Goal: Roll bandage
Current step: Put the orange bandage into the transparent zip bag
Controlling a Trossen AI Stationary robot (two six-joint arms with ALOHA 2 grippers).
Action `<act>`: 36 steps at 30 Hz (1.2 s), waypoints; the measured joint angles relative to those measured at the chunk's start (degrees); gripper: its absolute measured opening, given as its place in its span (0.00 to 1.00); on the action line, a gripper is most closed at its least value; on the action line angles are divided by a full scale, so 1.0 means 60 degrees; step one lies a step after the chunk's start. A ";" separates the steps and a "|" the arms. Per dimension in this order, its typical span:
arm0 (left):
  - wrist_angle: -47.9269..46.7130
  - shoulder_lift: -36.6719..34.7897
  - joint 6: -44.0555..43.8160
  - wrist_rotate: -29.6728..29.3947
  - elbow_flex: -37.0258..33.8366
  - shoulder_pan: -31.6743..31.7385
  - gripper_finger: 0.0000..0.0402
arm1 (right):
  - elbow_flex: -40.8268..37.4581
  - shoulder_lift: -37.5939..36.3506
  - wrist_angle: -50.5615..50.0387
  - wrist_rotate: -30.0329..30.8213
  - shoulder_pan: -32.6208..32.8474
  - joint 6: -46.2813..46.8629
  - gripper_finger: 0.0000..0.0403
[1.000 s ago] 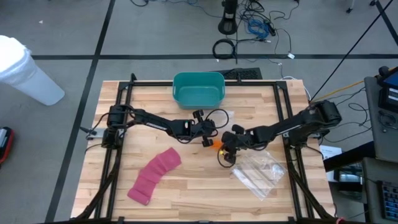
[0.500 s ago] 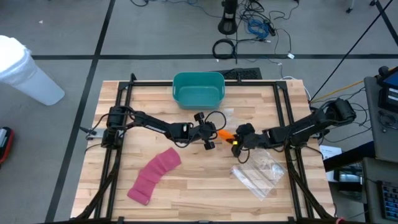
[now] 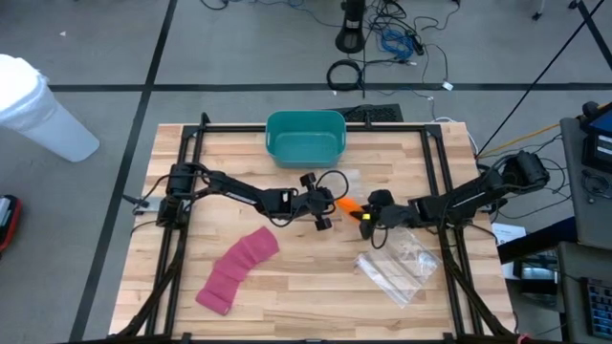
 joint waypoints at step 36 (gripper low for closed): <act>0.1629 -0.0004 -0.0404 0.0782 0.0000 -0.0416 0.00 | 0.0011 0.0040 -0.1214 0.0695 -0.0719 0.1859 0.19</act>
